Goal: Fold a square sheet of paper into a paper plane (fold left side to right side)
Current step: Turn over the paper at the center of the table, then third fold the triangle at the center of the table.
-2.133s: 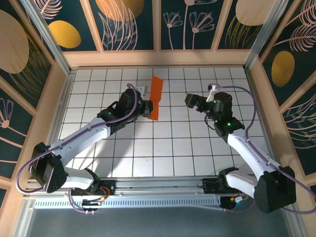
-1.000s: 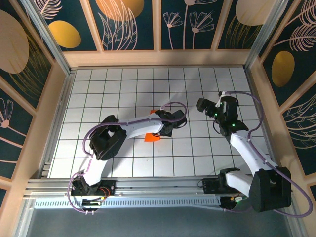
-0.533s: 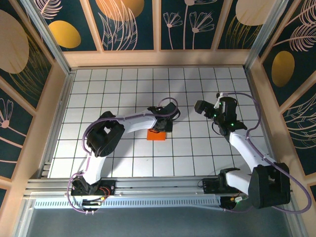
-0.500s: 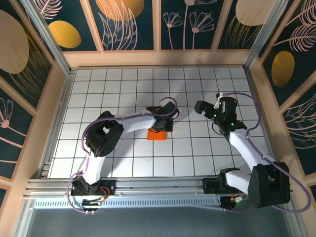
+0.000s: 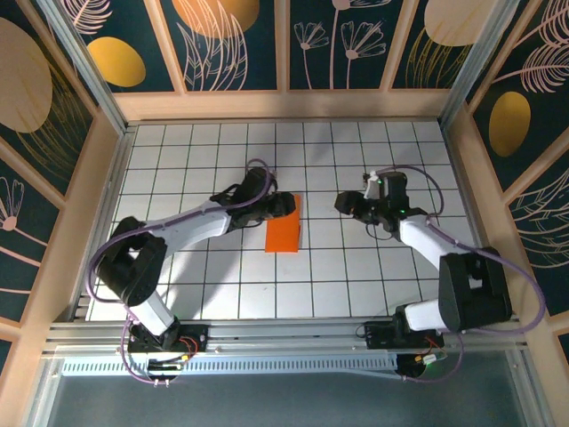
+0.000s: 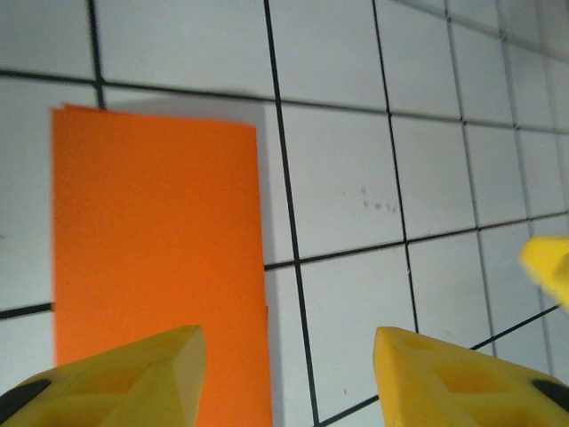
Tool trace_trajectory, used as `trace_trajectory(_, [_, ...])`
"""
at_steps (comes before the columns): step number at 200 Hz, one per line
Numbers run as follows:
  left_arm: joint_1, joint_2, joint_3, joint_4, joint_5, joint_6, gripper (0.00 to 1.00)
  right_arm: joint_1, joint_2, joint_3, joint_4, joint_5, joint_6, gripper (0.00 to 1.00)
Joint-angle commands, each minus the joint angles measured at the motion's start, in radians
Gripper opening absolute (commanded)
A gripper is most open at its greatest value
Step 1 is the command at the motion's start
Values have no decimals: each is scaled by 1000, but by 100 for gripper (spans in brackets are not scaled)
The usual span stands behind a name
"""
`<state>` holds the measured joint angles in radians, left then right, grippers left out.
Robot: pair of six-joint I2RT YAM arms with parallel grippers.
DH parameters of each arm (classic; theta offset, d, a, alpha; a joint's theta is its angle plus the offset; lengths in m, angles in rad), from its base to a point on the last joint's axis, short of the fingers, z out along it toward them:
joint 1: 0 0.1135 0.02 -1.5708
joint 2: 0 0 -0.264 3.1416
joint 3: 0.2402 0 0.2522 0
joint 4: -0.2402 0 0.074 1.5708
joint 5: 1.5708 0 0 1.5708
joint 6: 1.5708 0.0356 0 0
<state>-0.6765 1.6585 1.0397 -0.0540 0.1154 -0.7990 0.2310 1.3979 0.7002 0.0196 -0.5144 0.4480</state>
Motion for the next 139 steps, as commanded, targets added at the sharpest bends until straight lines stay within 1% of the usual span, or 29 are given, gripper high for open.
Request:
trace_trajectory(1, [68, -78, -112, 166, 78, -41, 52, 82, 75, 54, 45, -91, 49, 50])
trace_trajectory(30, [167, -172, -266, 298, 126, -97, 51, 178, 178, 70, 152, -123, 128, 30])
trace_trajectory(38, [190, -194, -303, 326, 133, -115, 51, 197, 205, 81, 175, -128, 145, 21])
trace_trajectory(61, [247, -238, -416, 450, 179, -182, 51, 240, 277, 112, 206, -120, 163, 0])
trace_trajectory(75, [257, -254, -456, 484, 181, -198, 51, 253, 316, 131, 207, -114, 165, 0])
trace_trajectory(111, [257, -271, -468, 442, 151, -171, 51, 261, 369, 161, 197, -93, 153, 0])
trace_trajectory(139, [258, -265, -468, 433, 156, -161, 51, 262, 401, 180, 182, -91, 136, 0])
